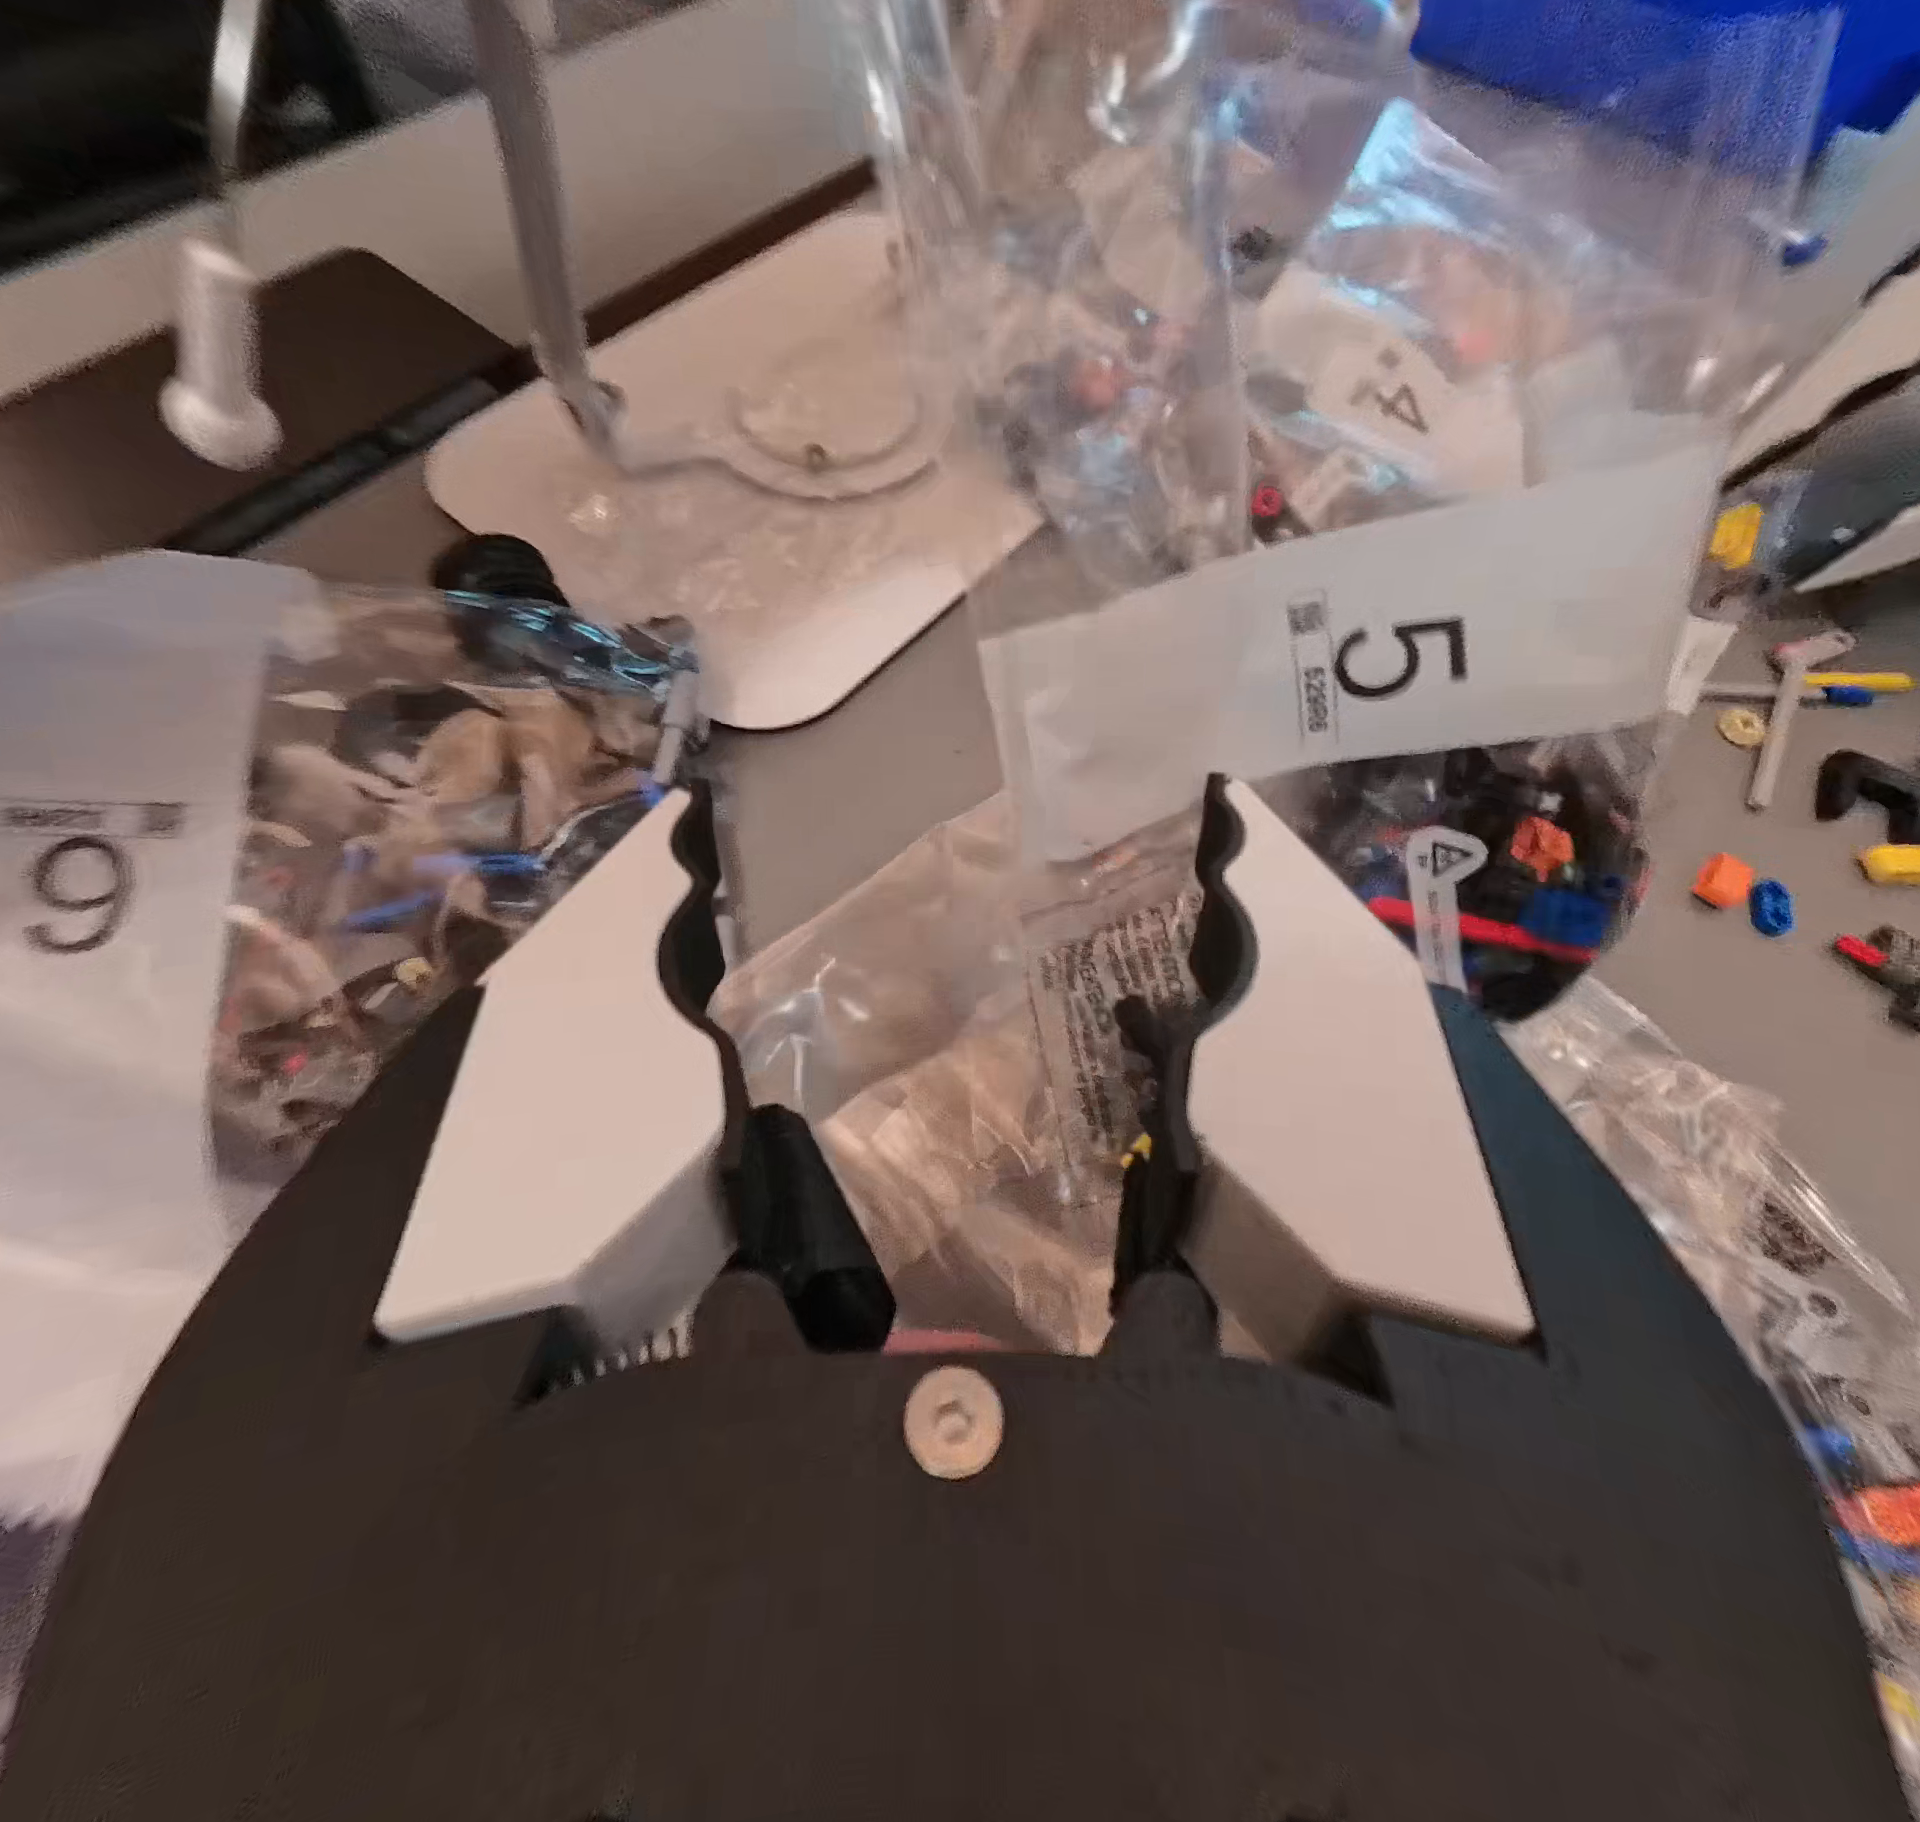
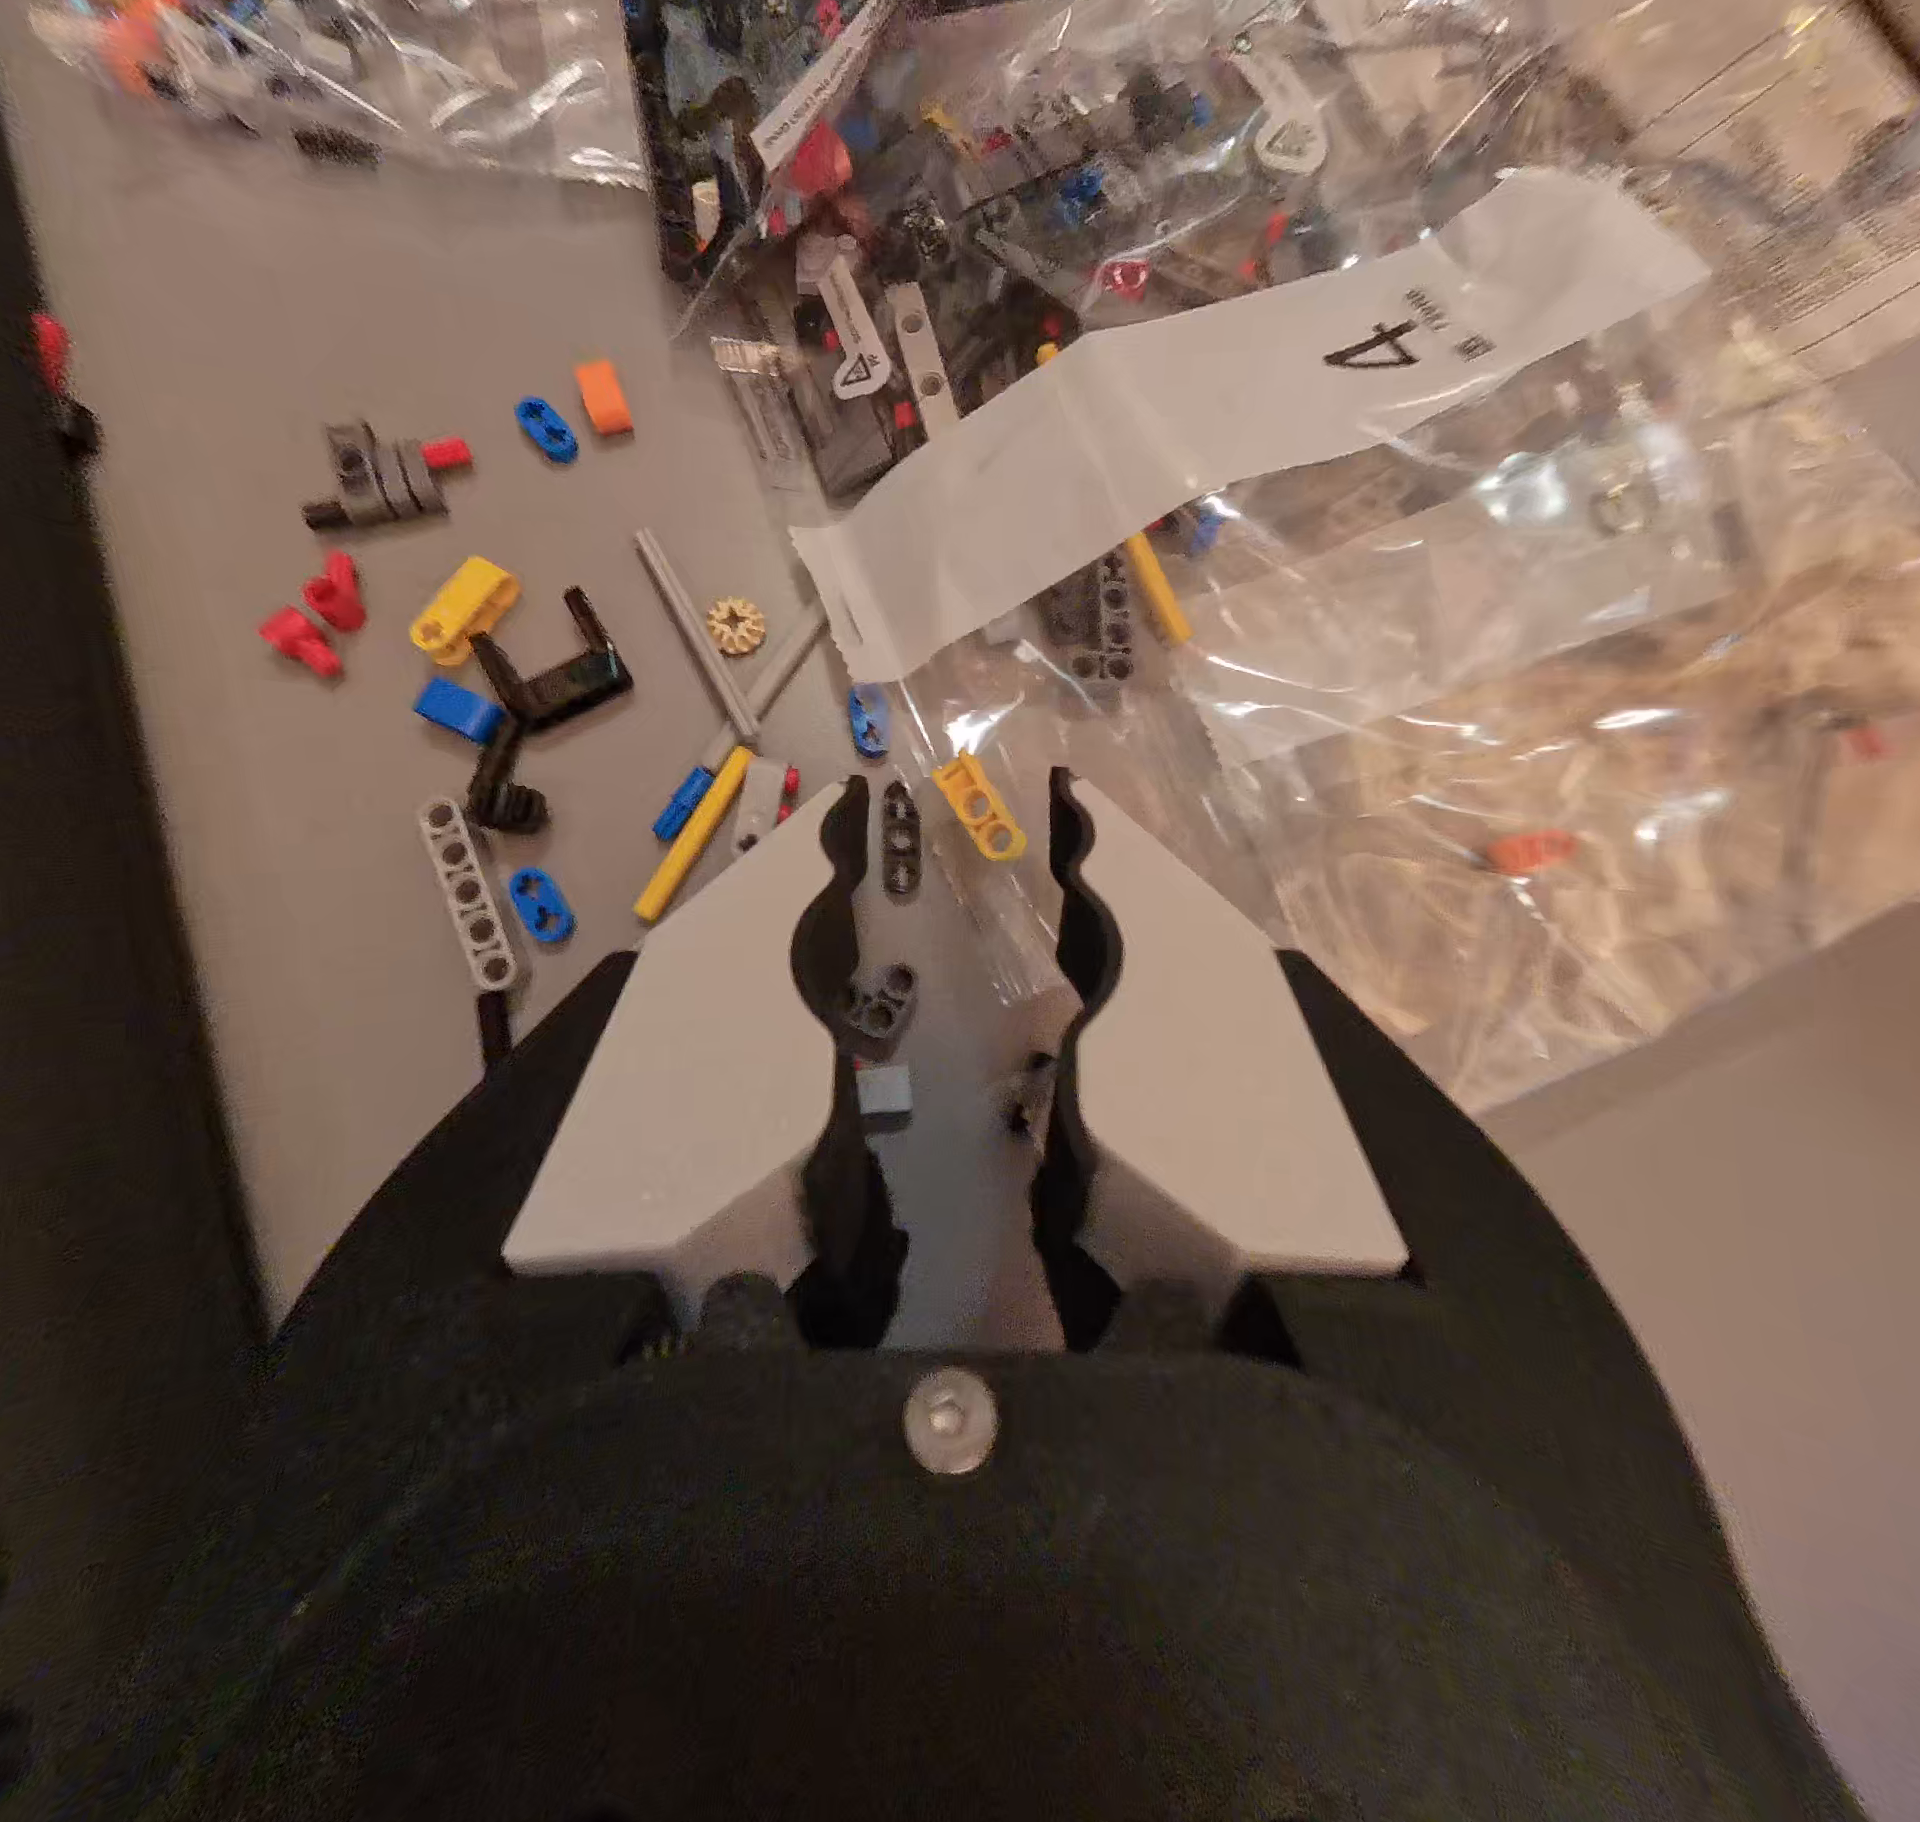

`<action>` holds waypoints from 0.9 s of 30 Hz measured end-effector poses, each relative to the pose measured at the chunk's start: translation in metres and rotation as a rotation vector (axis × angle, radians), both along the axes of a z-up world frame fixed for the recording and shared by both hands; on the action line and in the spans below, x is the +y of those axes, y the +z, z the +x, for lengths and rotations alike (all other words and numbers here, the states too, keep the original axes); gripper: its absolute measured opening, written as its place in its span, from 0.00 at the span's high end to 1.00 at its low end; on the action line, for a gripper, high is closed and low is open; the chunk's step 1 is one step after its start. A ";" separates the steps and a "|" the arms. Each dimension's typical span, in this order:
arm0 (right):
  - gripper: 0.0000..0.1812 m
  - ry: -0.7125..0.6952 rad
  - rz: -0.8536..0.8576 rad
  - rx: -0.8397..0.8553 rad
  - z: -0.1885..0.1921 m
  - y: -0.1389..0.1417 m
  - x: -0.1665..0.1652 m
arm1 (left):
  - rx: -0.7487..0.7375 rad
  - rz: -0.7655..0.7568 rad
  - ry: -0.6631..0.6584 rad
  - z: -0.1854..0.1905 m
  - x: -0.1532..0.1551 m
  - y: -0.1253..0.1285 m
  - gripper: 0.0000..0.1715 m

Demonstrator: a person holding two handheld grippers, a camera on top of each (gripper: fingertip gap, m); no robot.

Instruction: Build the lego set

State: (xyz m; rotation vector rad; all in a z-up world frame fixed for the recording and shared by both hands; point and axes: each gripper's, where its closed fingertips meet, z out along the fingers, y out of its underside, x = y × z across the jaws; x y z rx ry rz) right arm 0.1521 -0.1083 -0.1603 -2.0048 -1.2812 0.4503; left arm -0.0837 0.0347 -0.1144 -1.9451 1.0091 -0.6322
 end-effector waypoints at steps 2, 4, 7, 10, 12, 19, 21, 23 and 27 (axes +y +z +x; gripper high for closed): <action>0.81 -0.014 -0.059 0.028 -0.002 -0.002 0.002 | -0.042 -0.076 -0.054 0.007 -0.005 -0.012 0.48; 0.91 -0.035 -0.109 0.013 0.003 -0.010 0.002 | -0.028 -0.120 -0.071 0.006 -0.009 -0.028 0.48; 0.97 -0.026 -0.102 0.015 0.003 -0.009 -0.002 | -0.024 -0.129 -0.110 0.005 -0.016 -0.030 0.51; 0.97 0.011 -0.112 0.079 -0.001 0.000 -0.013 | -0.057 -0.202 -0.159 0.010 -0.027 -0.033 0.56; 0.97 0.008 -0.099 0.115 0.000 0.007 -0.017 | -0.068 -0.209 -0.191 0.012 -0.033 -0.033 0.60; 0.97 0.001 -0.093 0.368 0.001 0.045 -0.023 | -0.078 -0.170 -0.245 0.015 -0.044 -0.028 0.78; 0.97 0.011 -0.103 0.390 0.000 0.046 -0.026 | -0.095 -0.145 -0.271 0.017 -0.047 -0.023 0.87; 0.97 0.013 -0.119 0.419 -0.002 0.050 -0.029 | -0.100 -0.137 -0.291 0.019 -0.050 -0.022 0.92; 1.00 0.019 -0.135 0.466 -0.003 0.055 -0.033 | -0.098 -0.090 -0.336 0.021 -0.055 -0.017 0.99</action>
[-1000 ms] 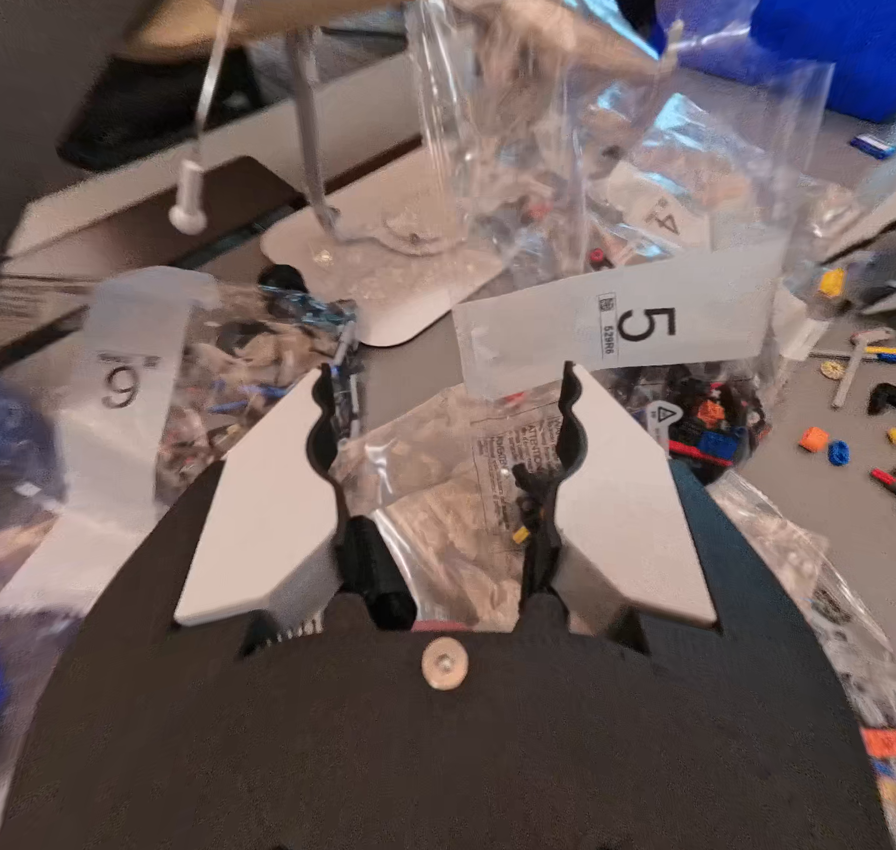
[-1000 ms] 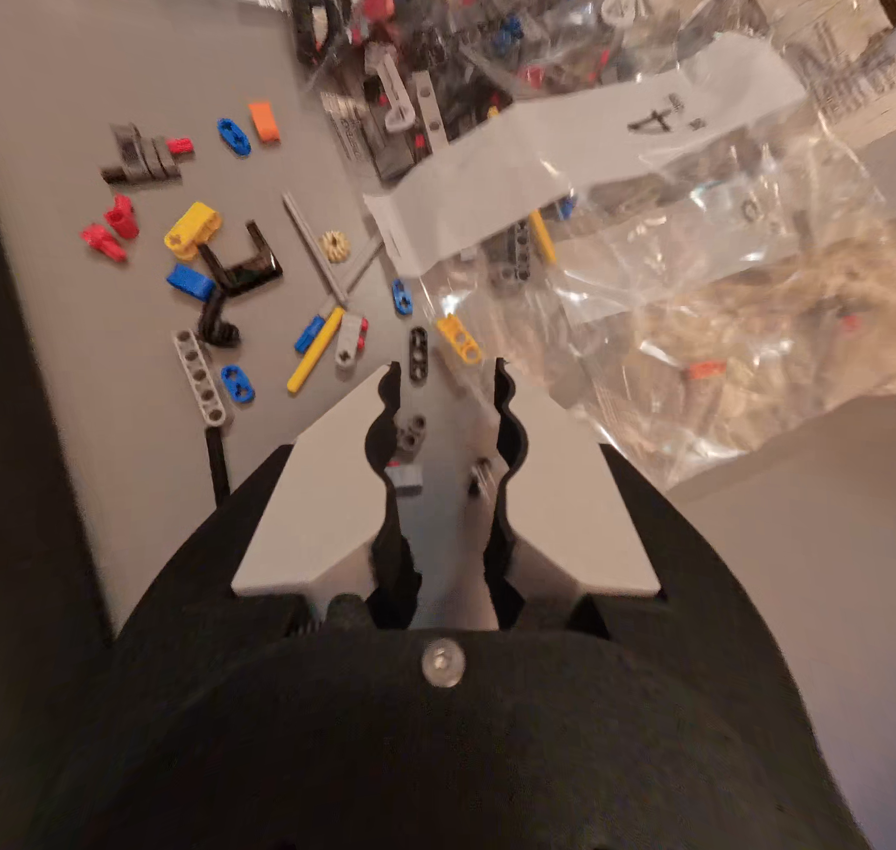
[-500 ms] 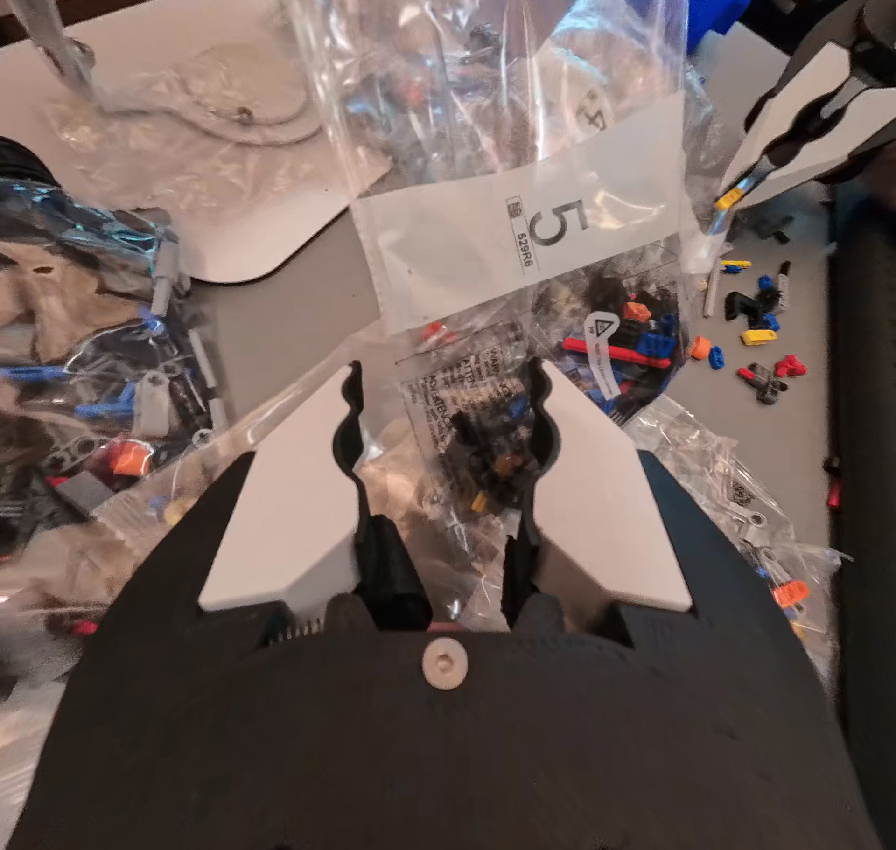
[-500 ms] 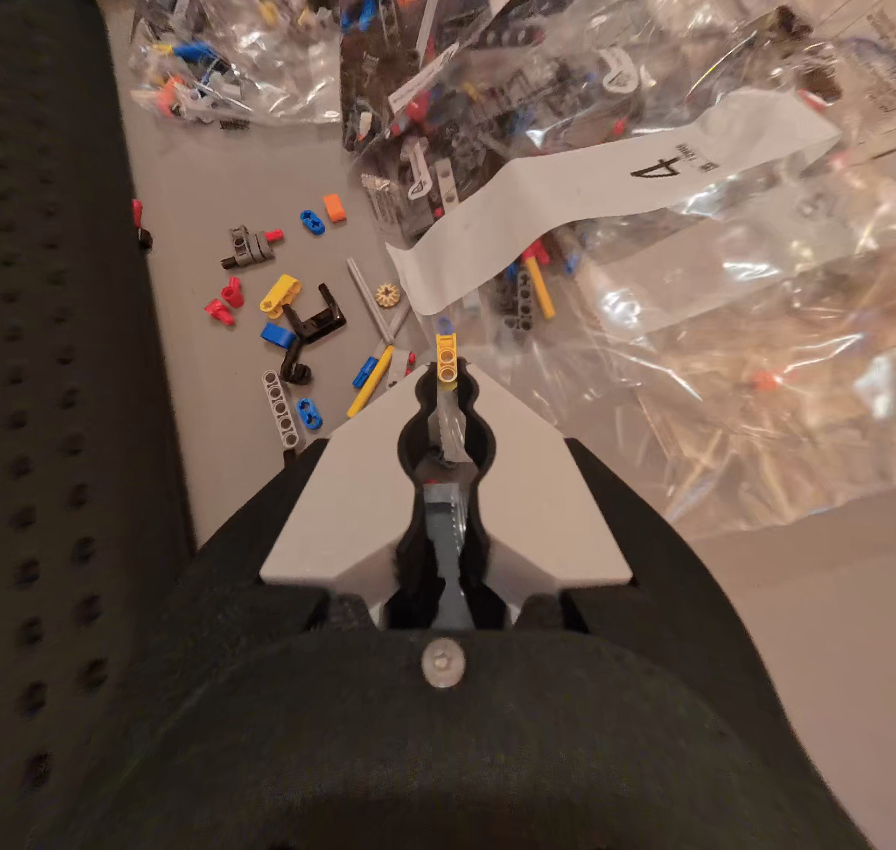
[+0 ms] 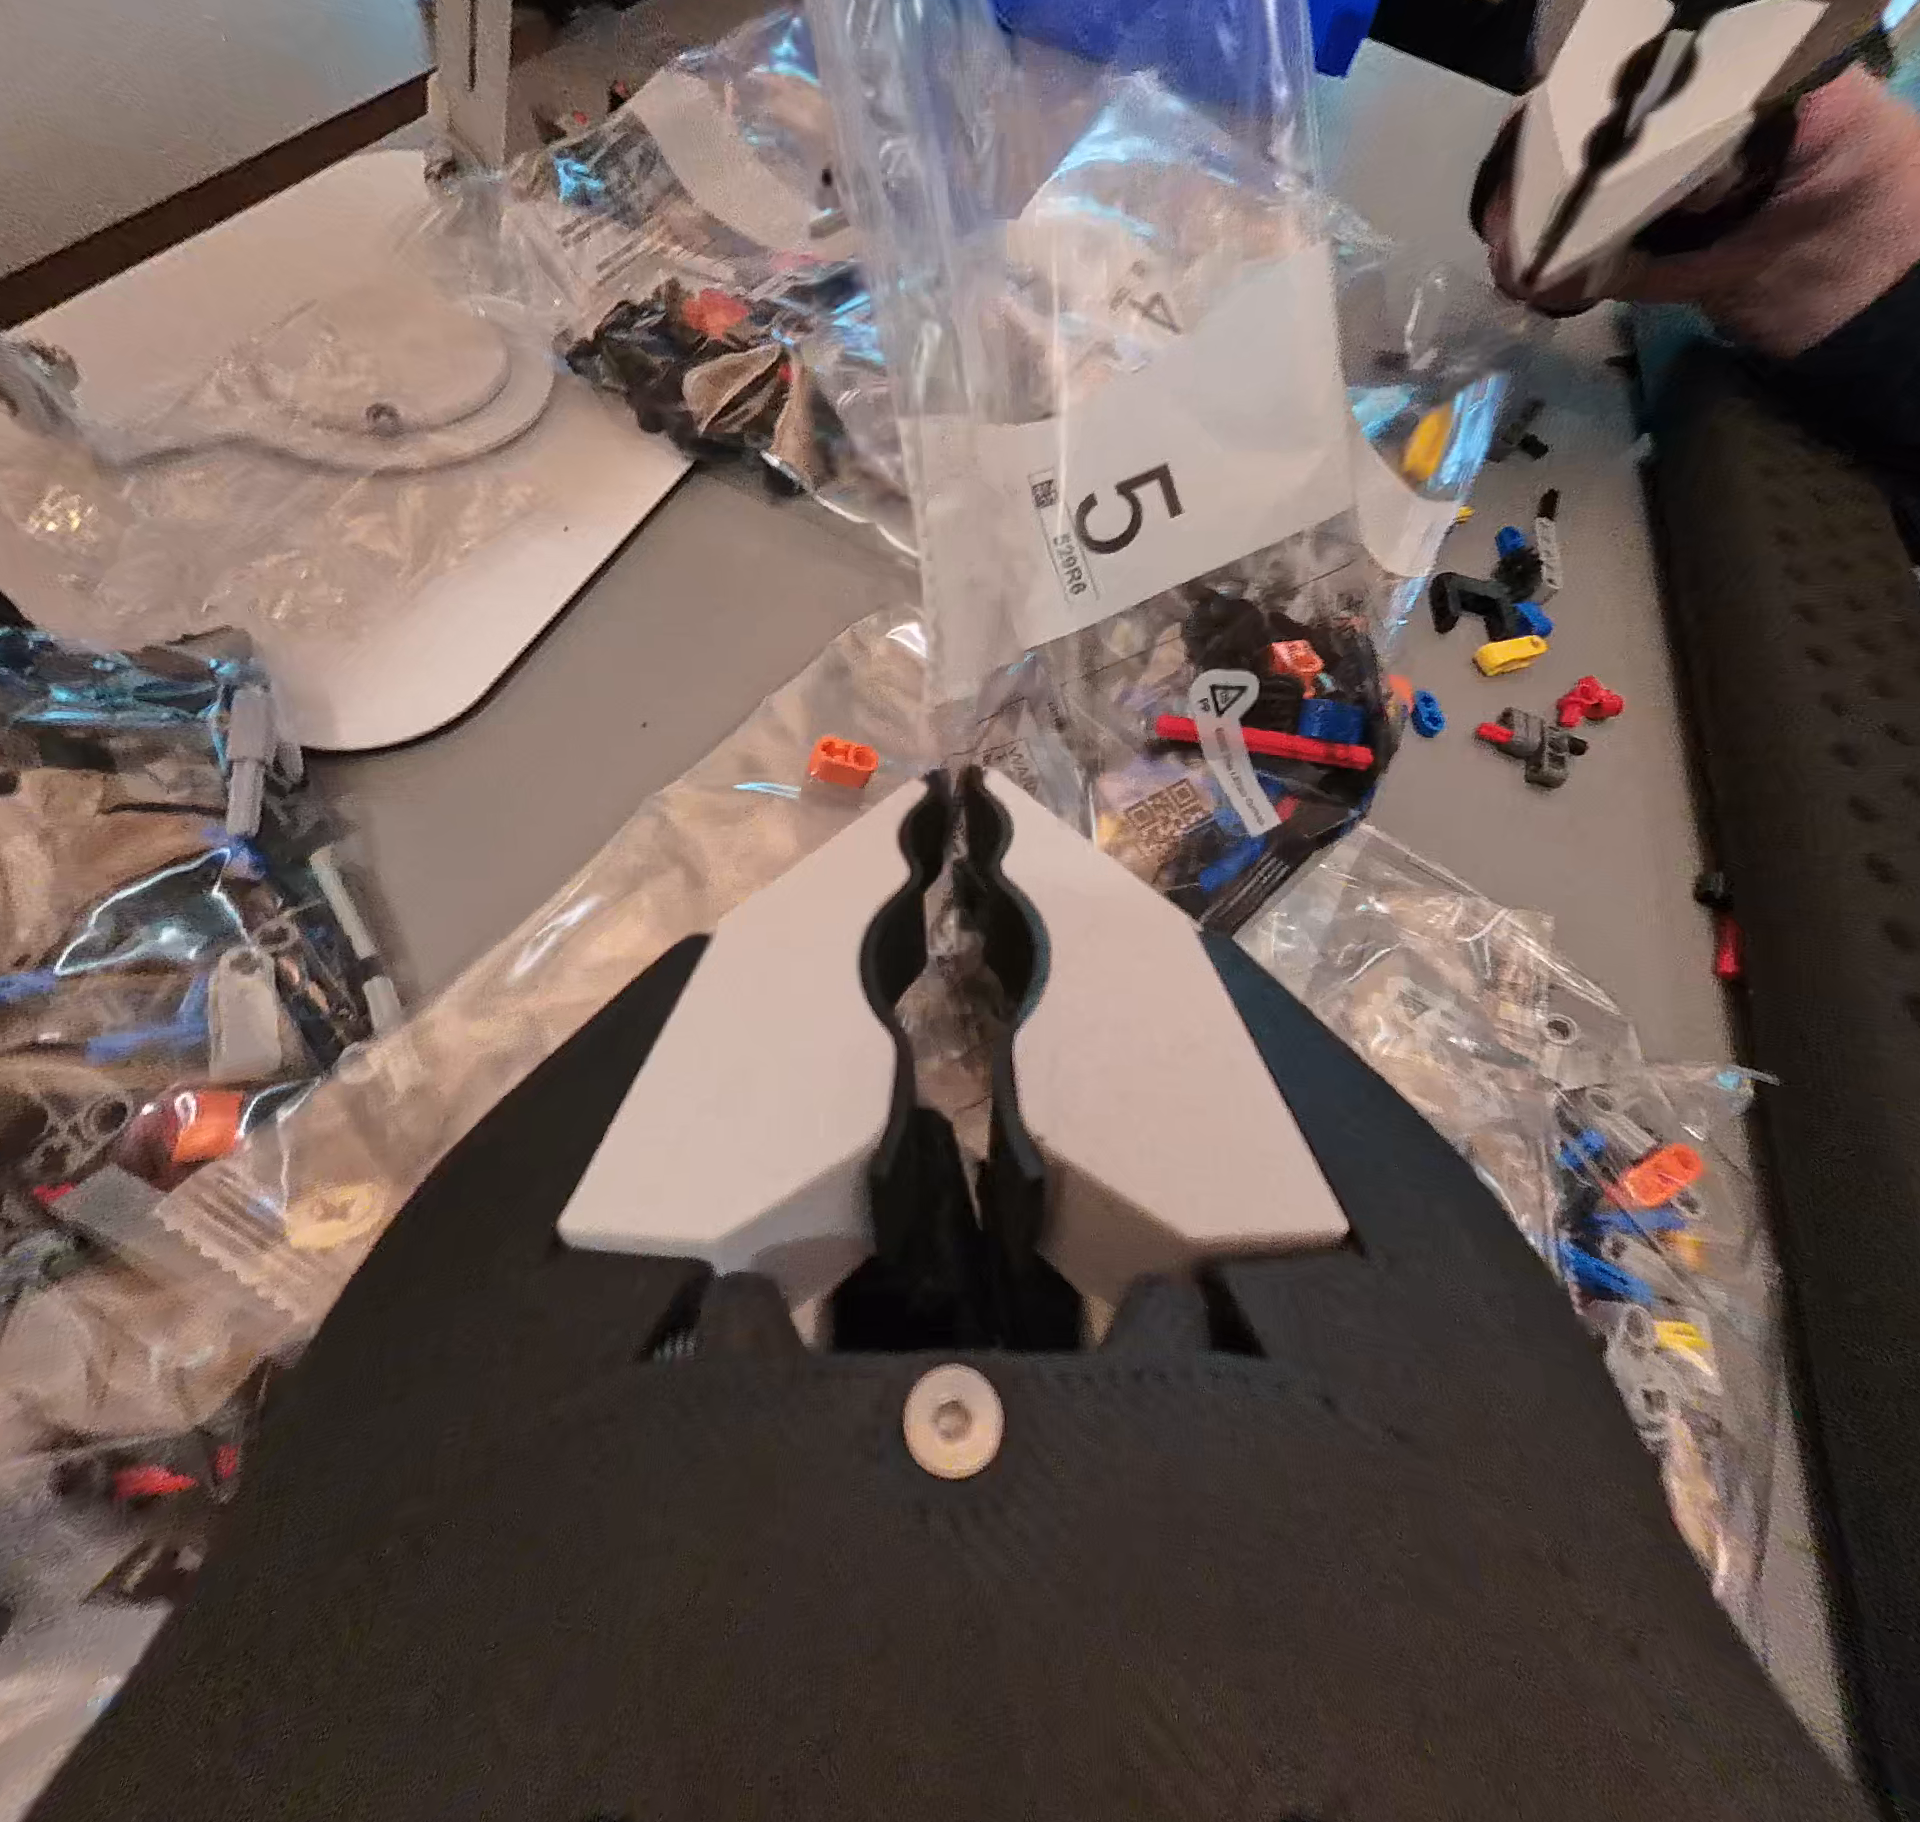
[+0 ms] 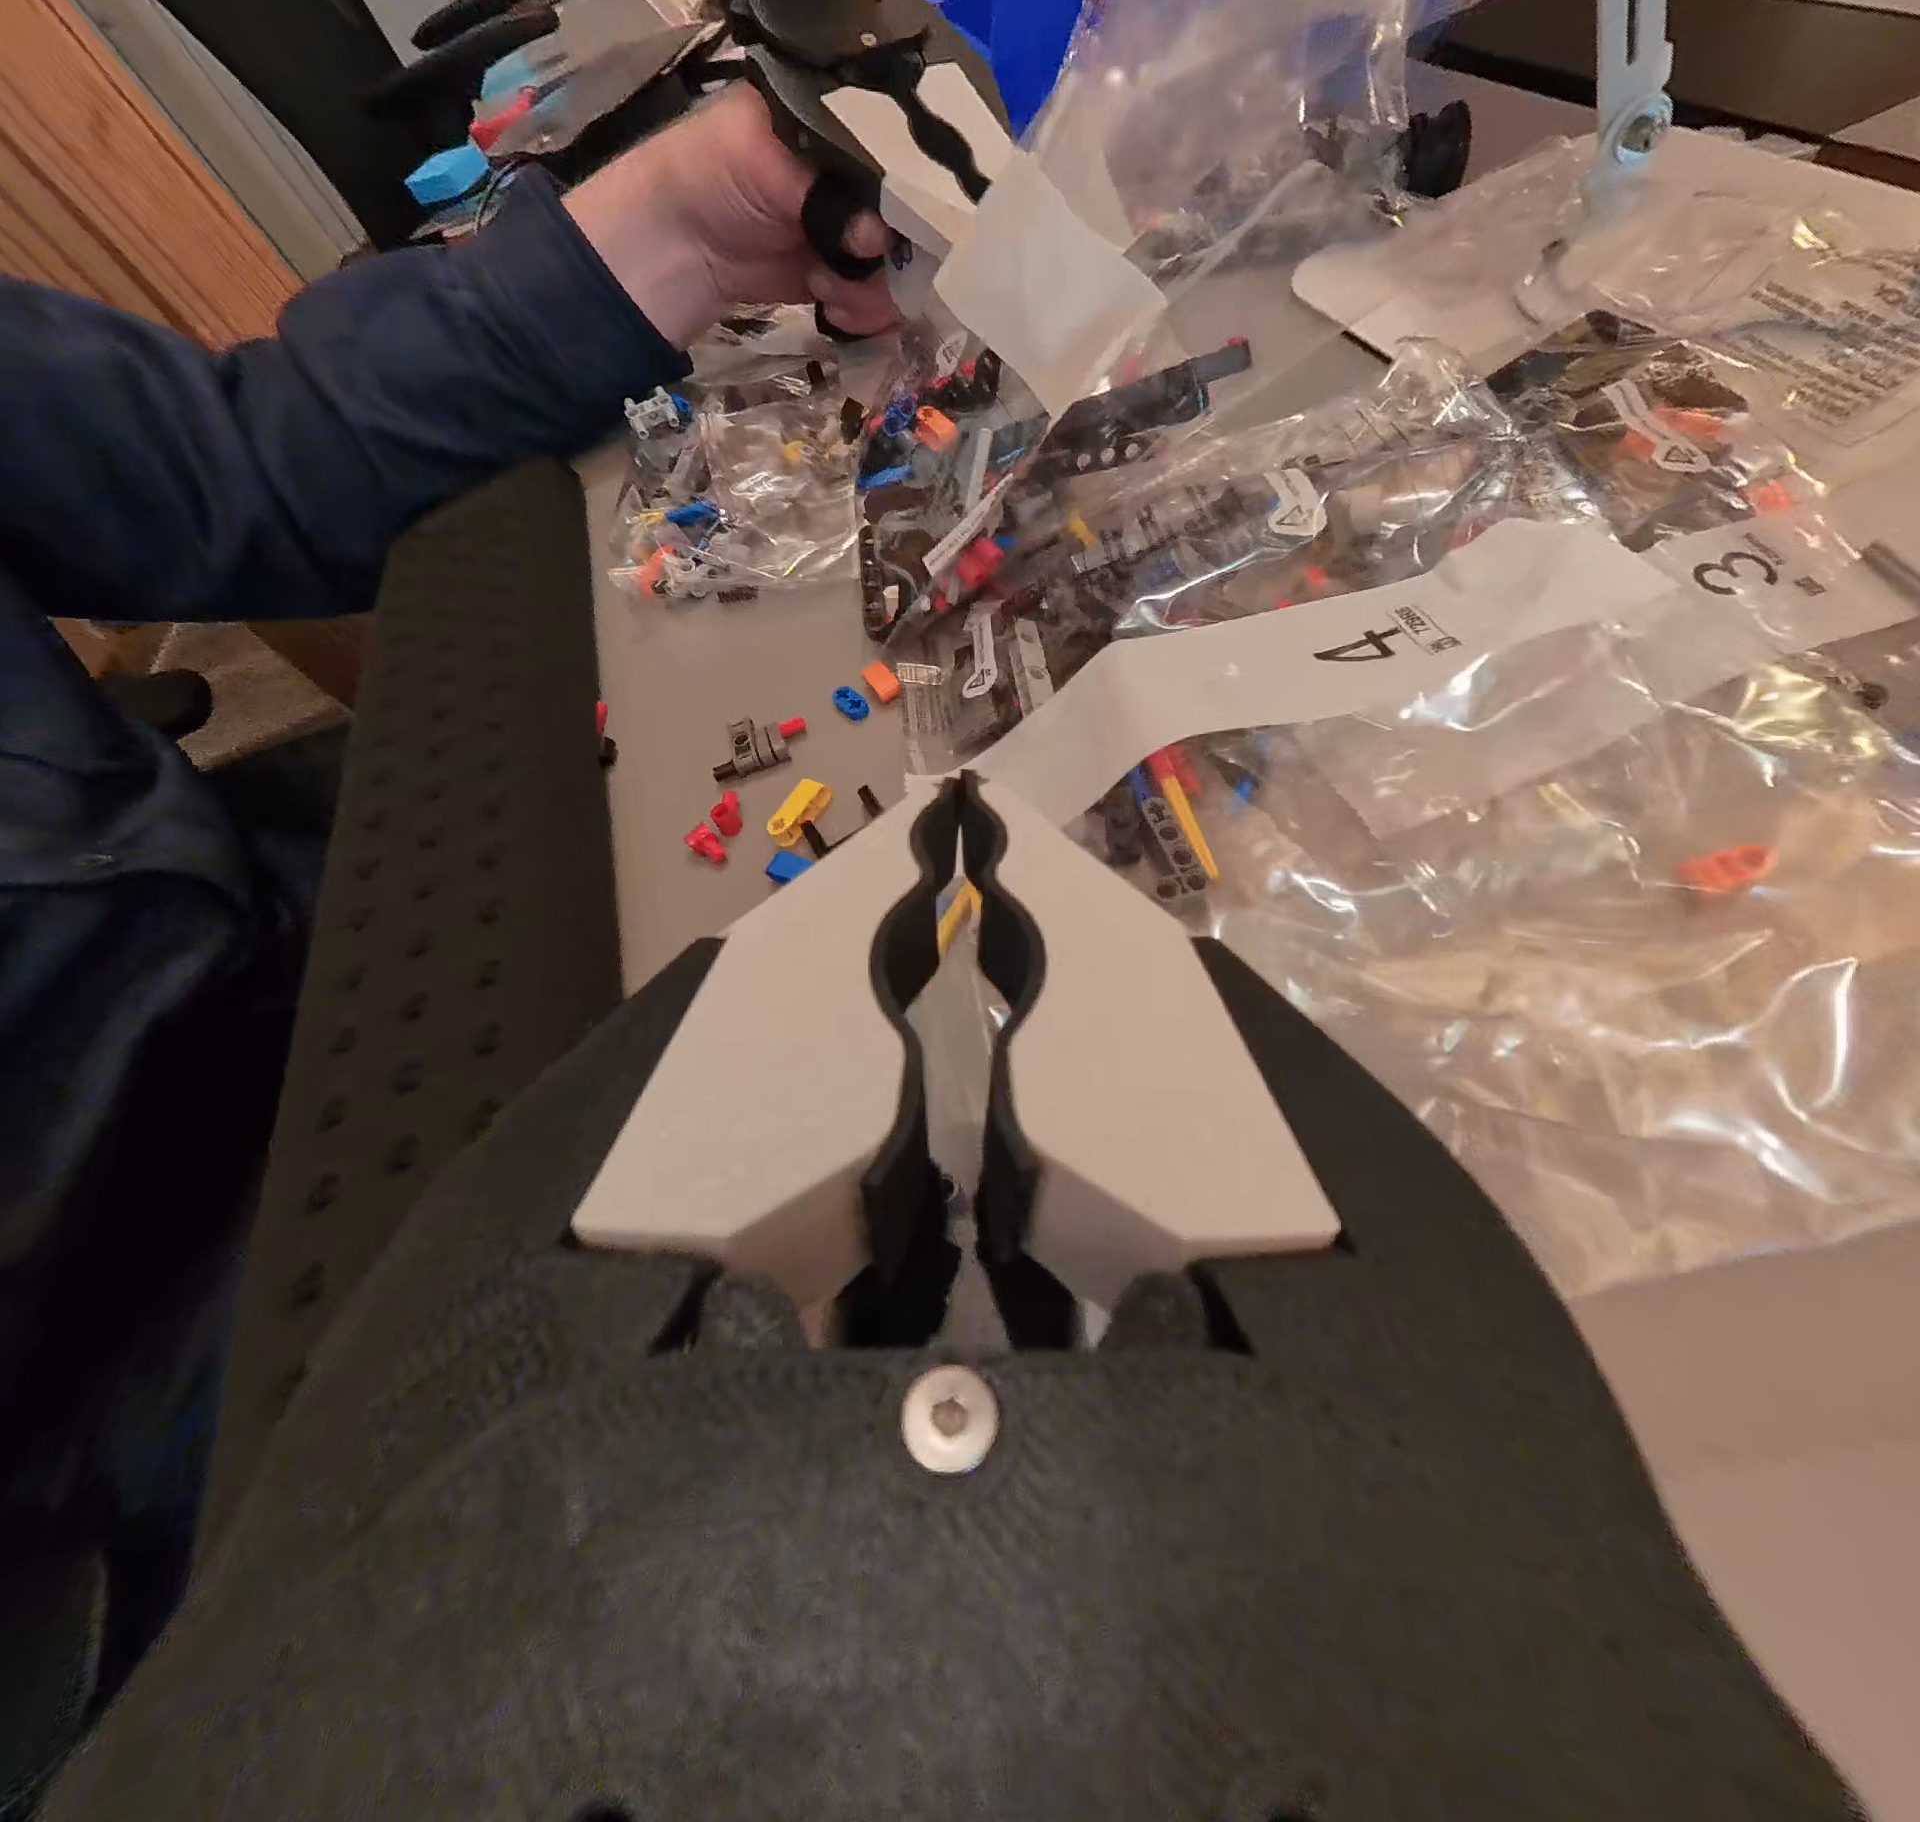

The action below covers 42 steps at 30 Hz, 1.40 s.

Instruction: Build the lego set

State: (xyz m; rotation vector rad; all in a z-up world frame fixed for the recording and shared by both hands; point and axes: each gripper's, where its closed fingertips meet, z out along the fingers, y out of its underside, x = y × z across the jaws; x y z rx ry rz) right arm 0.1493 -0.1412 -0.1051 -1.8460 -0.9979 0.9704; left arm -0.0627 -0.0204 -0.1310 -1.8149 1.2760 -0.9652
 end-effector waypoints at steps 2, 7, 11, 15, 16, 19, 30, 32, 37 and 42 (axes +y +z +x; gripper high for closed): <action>1.00 -0.012 0.023 0.021 0.000 0.009 0.000 | -0.007 0.016 -0.026 0.001 -0.004 0.002 0.99; 1.00 -0.077 0.076 -0.061 0.001 0.018 0.009 | -0.028 0.028 -0.096 0.002 -0.016 0.007 1.00; 0.91 -0.092 -0.020 -0.178 0.006 -0.002 0.015 | -0.049 -0.051 -0.027 0.001 -0.003 0.005 0.79; 0.88 -0.103 -0.073 -0.295 0.011 -0.030 0.014 | -0.007 -0.099 -0.007 0.004 0.002 -0.006 0.73; 0.87 -0.088 -0.093 -0.311 0.008 -0.036 0.012 | 0.005 -0.109 0.000 0.005 0.003 -0.008 0.77; 0.86 -0.036 -0.112 -0.406 0.001 -0.053 0.002 | -0.017 -0.115 -0.005 0.008 0.003 -0.005 0.84; 0.97 -0.024 -0.128 -0.399 -0.011 -0.057 0.001 | -0.131 -0.147 0.088 0.008 0.022 0.013 0.67; 0.97 -0.018 -0.110 -0.408 -0.010 -0.055 0.000 | -0.129 -0.162 0.119 0.008 0.028 0.011 0.66; 0.97 -0.030 -0.077 -0.295 -0.016 -0.032 -0.002 | -0.082 -0.185 0.072 0.019 0.018 0.001 0.78; 0.97 -0.113 -0.002 -0.219 -0.016 0.006 0.016 | -0.116 -0.138 0.013 0.028 0.007 0.011 1.00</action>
